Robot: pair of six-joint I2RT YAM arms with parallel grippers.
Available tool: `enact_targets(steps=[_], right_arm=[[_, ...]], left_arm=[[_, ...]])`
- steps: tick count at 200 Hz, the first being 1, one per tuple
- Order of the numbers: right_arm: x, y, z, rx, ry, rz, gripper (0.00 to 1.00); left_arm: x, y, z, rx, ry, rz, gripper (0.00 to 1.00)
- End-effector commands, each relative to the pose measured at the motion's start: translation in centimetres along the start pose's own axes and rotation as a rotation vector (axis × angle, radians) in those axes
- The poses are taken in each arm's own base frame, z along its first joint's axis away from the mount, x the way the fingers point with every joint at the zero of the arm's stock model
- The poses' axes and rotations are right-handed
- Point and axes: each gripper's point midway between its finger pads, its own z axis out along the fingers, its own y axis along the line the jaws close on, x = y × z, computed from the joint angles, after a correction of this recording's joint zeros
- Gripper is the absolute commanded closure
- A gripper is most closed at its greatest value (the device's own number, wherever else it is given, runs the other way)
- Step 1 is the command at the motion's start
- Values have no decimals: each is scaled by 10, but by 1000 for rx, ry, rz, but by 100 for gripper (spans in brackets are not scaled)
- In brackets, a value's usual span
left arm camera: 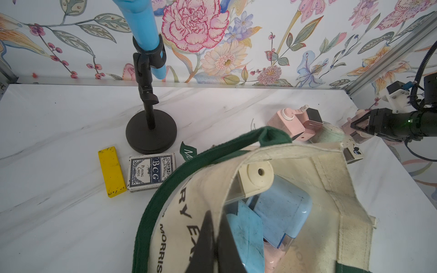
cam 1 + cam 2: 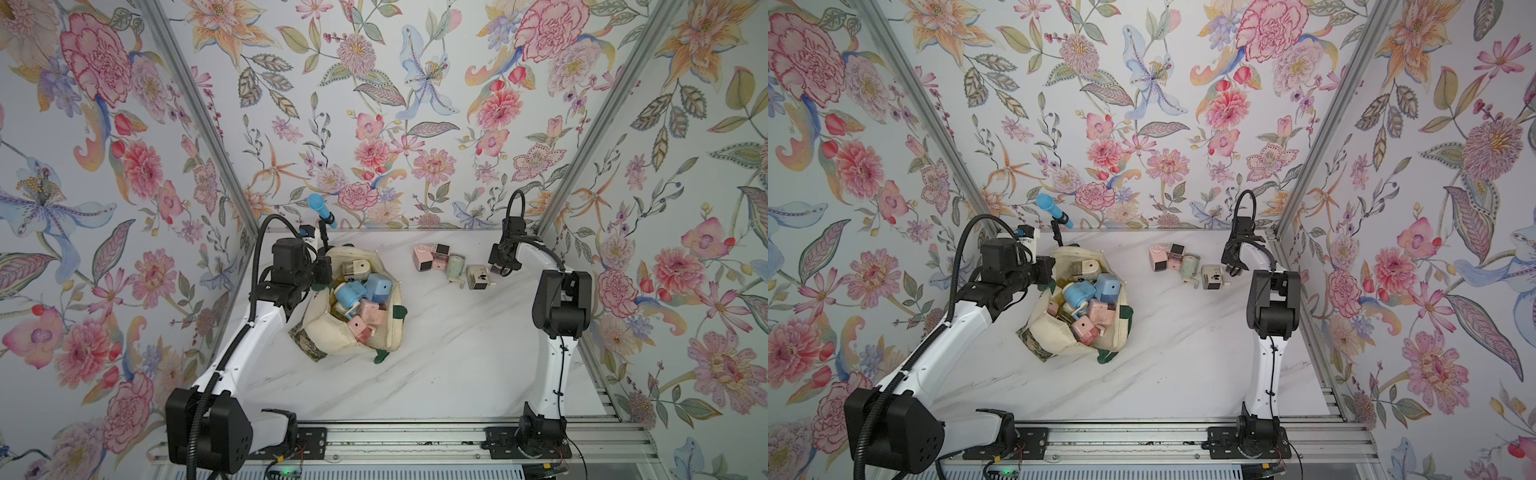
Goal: Take out the pencil sharpeners from the tote bags
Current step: Place the pencil sharpener at the center of the board, then pick up the pencil sharpener from the canvas bag.
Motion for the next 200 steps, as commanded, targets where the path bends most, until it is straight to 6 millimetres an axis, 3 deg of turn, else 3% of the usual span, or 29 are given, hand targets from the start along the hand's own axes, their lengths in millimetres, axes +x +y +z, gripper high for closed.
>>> enact_targets(steps=[1, 48, 68, 98, 120, 158, 200], right_arm=[[-2, 3, 0, 12, 5, -25, 37], [-3, 15, -9, -4, 3, -39, 21], [-9, 17, -22, -25, -6, -6, 18], [-28, 20, -66, -42, -80, 52, 17], [-43, 38, -108, -83, -153, 57, 16], [-46, 91, -182, -202, -254, -5, 17], [-11, 185, -266, -406, -342, -135, 18]], left_arm=[[-35, -5, -13, 6, -104, 20, 100], [-35, -6, -14, 8, -107, 19, 100], [-35, -6, -13, 7, -106, 20, 100], [-34, -4, -12, 5, -99, 18, 100], [-34, -3, -11, 2, -98, 17, 100], [-34, -3, -13, 4, -104, 17, 100], [-35, -4, -14, 4, -106, 16, 100]])
